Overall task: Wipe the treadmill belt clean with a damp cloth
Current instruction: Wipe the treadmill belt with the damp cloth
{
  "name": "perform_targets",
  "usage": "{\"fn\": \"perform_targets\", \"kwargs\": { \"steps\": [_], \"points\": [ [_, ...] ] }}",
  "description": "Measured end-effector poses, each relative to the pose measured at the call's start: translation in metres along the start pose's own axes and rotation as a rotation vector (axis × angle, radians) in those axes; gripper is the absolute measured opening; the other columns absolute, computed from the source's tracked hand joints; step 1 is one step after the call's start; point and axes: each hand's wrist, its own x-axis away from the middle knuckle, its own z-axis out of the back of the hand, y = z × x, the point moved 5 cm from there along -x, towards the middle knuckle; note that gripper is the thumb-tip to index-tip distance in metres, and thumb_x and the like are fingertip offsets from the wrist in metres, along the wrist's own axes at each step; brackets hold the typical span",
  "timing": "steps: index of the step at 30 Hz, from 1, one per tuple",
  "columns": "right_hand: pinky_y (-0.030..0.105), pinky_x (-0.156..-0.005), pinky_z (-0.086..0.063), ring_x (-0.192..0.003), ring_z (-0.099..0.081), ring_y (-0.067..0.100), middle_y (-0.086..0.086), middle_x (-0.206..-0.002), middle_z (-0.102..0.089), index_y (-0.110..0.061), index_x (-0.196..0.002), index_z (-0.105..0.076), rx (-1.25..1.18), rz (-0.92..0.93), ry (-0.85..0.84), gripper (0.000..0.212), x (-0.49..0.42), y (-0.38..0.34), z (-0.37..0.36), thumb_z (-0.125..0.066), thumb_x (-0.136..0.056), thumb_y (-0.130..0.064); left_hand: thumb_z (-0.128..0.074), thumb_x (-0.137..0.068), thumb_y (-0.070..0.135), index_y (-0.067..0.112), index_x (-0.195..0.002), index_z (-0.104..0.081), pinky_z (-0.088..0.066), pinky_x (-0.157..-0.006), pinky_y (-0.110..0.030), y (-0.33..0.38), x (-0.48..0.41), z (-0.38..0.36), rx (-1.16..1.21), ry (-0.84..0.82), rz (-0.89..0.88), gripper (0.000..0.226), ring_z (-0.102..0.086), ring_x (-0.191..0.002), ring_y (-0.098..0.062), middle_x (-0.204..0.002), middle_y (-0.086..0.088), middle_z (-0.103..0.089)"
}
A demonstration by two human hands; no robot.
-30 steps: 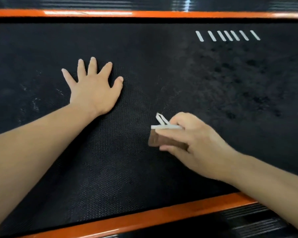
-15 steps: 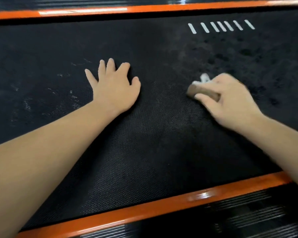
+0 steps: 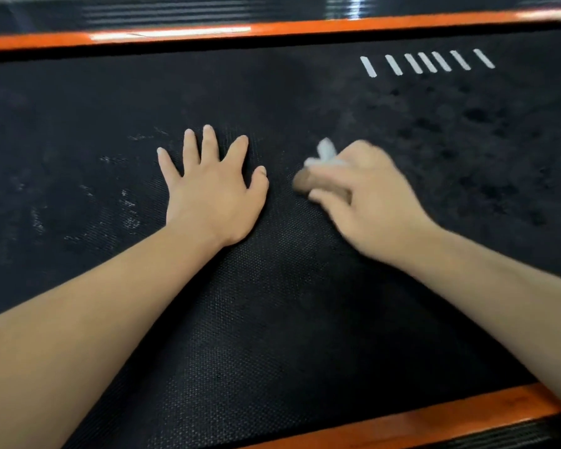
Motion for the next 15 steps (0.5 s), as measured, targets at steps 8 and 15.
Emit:
{"fn": "perform_targets", "kwargs": {
  "steps": [8,15],
  "points": [
    [0.029,-0.078,-0.039,-0.095,-0.056,0.031,0.006,-0.093,-0.051,-0.033,-0.113,-0.073,0.124,-0.164,0.090,0.026,-0.059,0.058,0.005,-0.059,-0.093,-0.042,-0.022,-0.101,0.062,0.036,-0.161,-0.021,0.005,-0.123,-0.066,0.002,0.001,0.001,-0.004,-0.006,-0.001,0.065,0.004,-0.159,-0.034,-0.173,-0.011,-0.006],
    [0.033,-0.078,-0.041,-0.094,-0.057,0.035,0.011,-0.092,-0.055,-0.031,-0.107,-0.074,0.112,-0.194,0.050,0.023,-0.099,0.082,0.014,-0.059,-0.094,-0.042,-0.017,-0.100,0.064,0.038,-0.163,-0.014,0.008,-0.123,-0.065,0.001,0.001,0.000,-0.008,-0.040,-0.003,0.068,0.009,-0.159,-0.030,-0.174,-0.007,-0.001]
  ]
}}
